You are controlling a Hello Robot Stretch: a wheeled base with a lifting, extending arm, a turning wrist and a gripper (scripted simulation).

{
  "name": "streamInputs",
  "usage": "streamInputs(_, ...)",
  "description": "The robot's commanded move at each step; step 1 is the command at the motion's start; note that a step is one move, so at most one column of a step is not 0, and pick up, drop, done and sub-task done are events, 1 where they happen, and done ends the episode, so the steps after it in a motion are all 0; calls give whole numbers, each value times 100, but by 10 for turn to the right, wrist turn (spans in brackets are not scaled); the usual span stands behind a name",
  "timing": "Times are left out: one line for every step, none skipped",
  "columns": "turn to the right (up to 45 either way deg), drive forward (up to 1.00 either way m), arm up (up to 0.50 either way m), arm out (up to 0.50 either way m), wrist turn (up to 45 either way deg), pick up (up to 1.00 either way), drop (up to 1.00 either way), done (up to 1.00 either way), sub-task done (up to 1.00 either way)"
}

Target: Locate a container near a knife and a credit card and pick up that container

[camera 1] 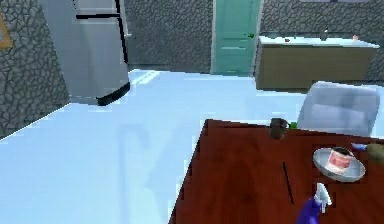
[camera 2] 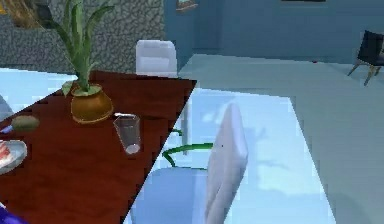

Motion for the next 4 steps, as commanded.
streamInputs(450,0,0,0,0,0,0,0,0)
streamInputs(450,0,0,0,0,0,0,0,0)
streamInputs(60,0,0,0,0,0,0,0,0)
streamInputs(0,15,0,0,0,0,0,0,0)
